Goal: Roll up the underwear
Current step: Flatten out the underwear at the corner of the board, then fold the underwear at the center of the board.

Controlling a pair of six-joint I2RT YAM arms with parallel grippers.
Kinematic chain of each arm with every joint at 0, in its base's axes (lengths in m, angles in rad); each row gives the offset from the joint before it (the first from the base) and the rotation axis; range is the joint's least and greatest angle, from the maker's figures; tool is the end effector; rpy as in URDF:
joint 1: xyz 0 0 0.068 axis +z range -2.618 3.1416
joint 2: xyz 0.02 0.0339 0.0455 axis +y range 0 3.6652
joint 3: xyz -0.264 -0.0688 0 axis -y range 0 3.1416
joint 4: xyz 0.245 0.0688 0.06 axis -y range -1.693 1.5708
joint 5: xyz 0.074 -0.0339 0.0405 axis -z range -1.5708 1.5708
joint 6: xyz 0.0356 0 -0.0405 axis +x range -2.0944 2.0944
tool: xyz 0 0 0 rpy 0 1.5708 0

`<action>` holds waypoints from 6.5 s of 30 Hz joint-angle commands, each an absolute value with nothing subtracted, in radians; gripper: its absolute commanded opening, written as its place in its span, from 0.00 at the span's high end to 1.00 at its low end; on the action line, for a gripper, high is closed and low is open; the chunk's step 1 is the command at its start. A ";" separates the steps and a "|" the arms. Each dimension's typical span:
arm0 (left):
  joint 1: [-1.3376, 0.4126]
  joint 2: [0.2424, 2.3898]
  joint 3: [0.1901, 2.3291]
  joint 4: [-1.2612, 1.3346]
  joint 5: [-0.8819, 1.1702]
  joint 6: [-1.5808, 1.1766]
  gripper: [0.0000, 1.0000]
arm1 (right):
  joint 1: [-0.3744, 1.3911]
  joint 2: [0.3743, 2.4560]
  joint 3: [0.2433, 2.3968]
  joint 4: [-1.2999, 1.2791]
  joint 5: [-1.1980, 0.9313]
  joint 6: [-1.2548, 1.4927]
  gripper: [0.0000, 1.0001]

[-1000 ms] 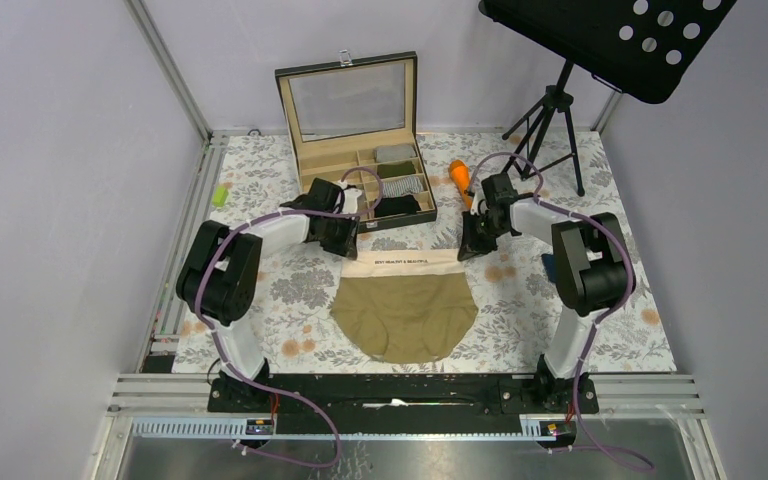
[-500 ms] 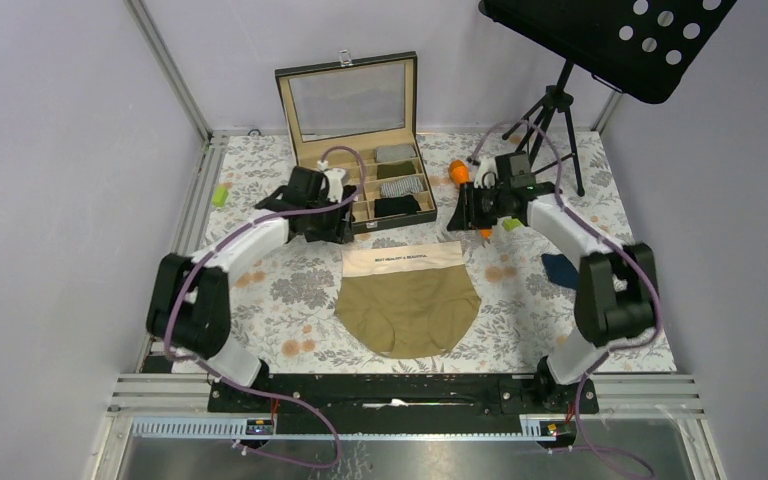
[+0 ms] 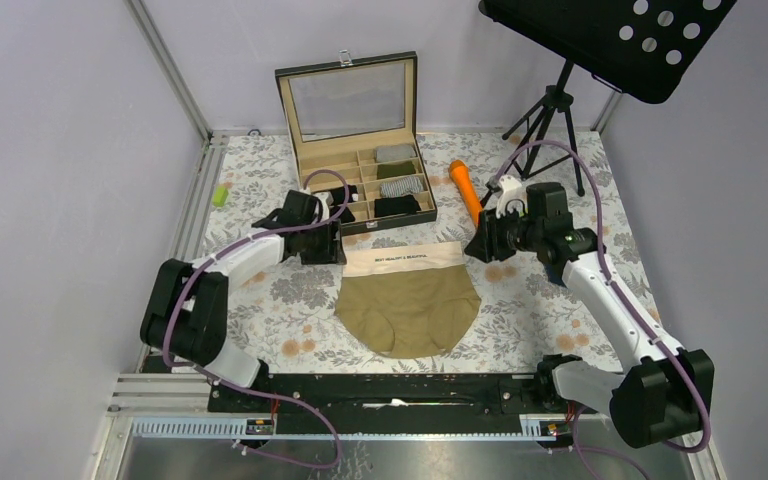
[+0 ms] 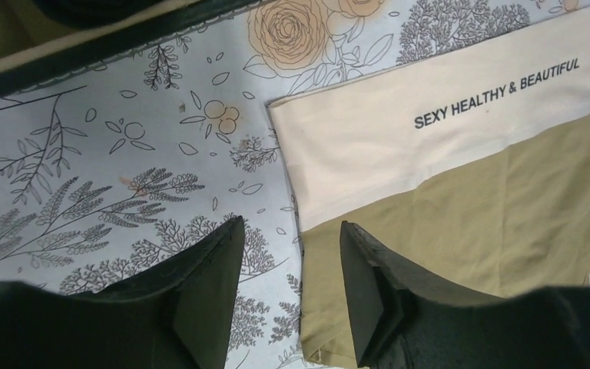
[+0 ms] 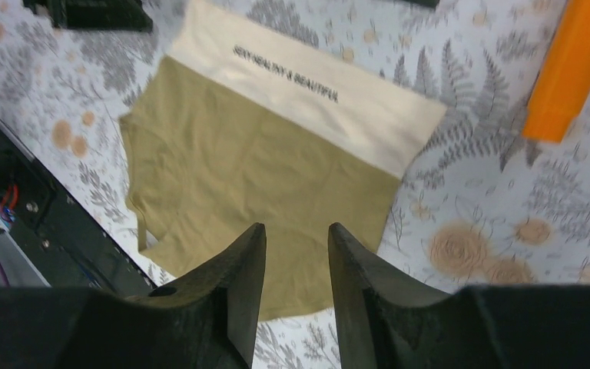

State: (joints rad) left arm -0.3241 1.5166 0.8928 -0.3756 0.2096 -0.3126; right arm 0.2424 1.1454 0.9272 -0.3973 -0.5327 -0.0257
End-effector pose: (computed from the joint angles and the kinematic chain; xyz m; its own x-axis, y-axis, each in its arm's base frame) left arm 0.2806 -0.1021 0.1912 -0.8873 -0.0192 -0.4608 0.1527 0.9305 -0.3329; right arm 0.2371 0.0772 0.2991 -0.5446 -0.1575 -0.8237 -0.6235 0.7329 0.2721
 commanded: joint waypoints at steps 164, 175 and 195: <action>-0.474 1.868 1.367 -0.333 0.457 -0.254 1.00 | 0.874 1.324 0.935 -0.273 -0.423 -0.419 1.00; -0.516 1.987 1.442 -0.297 0.422 -0.250 1.00 | 0.839 1.248 0.697 -0.214 -0.311 -0.474 1.00; -0.517 1.876 1.435 -0.301 0.440 -0.307 1.00 | 0.795 1.233 0.738 -0.269 -0.340 -0.497 0.99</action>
